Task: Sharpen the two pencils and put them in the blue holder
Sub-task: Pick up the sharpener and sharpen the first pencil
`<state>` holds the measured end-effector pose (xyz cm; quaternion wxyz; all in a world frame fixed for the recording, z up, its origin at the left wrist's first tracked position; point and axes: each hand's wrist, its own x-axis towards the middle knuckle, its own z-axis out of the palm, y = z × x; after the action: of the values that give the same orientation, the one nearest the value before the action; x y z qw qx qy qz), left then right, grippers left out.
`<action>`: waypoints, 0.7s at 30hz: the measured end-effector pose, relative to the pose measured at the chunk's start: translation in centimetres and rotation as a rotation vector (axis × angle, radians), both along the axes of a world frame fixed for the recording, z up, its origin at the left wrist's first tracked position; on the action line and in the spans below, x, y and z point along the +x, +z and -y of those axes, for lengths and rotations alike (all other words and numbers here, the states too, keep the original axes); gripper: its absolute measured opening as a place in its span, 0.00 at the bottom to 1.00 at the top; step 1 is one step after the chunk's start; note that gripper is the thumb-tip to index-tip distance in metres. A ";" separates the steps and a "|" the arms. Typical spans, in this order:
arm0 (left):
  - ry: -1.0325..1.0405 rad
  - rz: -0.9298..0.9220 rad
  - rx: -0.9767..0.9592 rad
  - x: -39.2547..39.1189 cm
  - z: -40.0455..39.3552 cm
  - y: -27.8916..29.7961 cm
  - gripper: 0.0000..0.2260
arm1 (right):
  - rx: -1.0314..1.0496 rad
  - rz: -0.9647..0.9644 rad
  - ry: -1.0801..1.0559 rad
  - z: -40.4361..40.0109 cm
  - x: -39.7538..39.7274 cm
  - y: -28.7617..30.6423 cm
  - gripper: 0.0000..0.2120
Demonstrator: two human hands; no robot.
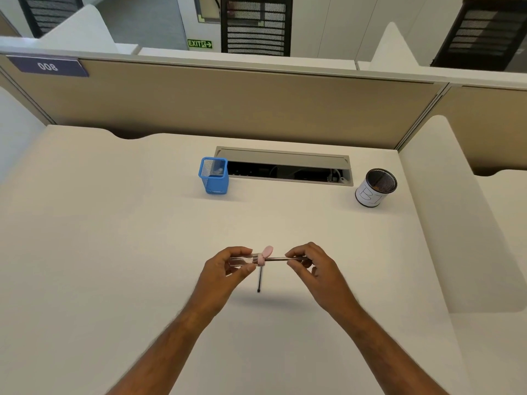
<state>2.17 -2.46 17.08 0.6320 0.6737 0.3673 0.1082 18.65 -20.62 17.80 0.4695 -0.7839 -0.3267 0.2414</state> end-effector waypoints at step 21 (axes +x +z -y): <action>-0.111 -0.012 0.026 0.1 -1.5 1.1 0.12 | -0.073 -0.331 0.054 -0.1 0.7 1.0 0.16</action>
<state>2.30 -0.99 18.22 0.6259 0.7020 0.3318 0.0738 19.38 -20.50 18.78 0.4814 -0.7410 -0.2567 0.3915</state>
